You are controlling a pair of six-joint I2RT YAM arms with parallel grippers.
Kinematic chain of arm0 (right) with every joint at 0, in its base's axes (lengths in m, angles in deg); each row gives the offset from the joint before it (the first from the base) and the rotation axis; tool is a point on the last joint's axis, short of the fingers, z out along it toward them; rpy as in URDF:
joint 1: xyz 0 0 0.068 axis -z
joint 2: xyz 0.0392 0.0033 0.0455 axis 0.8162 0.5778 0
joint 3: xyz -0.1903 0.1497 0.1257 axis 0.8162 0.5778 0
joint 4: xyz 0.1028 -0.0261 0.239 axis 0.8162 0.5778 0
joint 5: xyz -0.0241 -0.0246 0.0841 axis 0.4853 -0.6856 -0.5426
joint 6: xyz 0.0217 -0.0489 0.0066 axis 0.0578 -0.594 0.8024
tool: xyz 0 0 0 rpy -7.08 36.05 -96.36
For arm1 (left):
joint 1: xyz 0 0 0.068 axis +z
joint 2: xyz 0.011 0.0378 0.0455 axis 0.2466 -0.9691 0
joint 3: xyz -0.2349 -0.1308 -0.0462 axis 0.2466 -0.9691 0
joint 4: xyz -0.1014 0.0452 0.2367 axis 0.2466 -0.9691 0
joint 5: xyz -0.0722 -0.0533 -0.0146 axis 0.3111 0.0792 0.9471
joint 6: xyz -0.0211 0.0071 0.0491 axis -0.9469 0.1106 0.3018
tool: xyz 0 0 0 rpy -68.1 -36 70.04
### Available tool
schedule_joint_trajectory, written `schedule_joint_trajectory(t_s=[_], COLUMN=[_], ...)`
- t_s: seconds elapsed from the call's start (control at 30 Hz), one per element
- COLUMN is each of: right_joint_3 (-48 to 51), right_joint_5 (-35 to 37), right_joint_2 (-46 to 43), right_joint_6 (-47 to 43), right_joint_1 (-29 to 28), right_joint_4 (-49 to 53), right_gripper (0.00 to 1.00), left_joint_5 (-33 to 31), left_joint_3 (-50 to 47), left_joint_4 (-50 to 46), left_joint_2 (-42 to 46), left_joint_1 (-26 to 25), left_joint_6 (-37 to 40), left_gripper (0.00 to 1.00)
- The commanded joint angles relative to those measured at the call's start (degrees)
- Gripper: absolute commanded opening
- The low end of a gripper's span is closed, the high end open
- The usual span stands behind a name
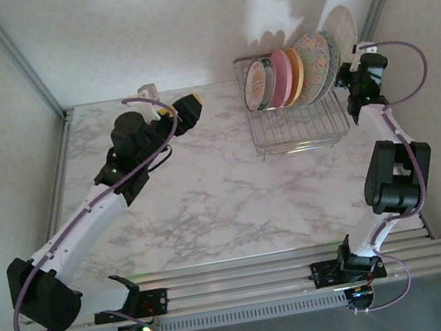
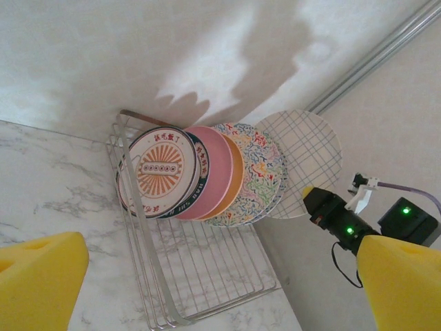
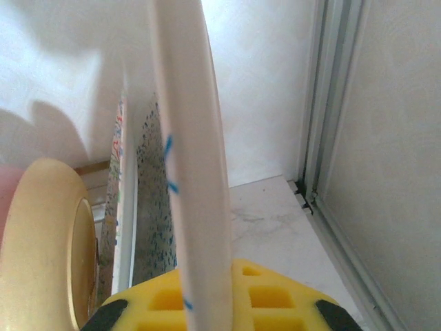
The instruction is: Unload the plates from the dish rack
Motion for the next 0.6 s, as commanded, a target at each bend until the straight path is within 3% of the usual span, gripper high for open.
schedule_joint_trajectory(t_s=[0.0,0.27,0.57], right_joint_3=[-0.19,0.84,2.18], right_joint_5=[1.44,8.50,11.42], right_joint_2=[-3.93,-8.58,-14.86], right_joint_6=[-1.58,-3.97,-6.45], right_joint_1=[-0.49,-0.83,-1.09], right_joint_4=[-2.58,1.55,5.39], right_gripper=[0.00,0.00,0.00], left_joint_5=[1.03,1.79,3.39], left_joint_3=[0.70,0.62,0.49], left_joint_4=[2.55,3.22,4.26], left_joint_2=[1.30,1.44,1.23], left_joint_1=[-0.60,-0.65,-0.63], left_joint_6=[-0.44,-0.37,-0.52], left_gripper=[1.00,1.00,0.99])
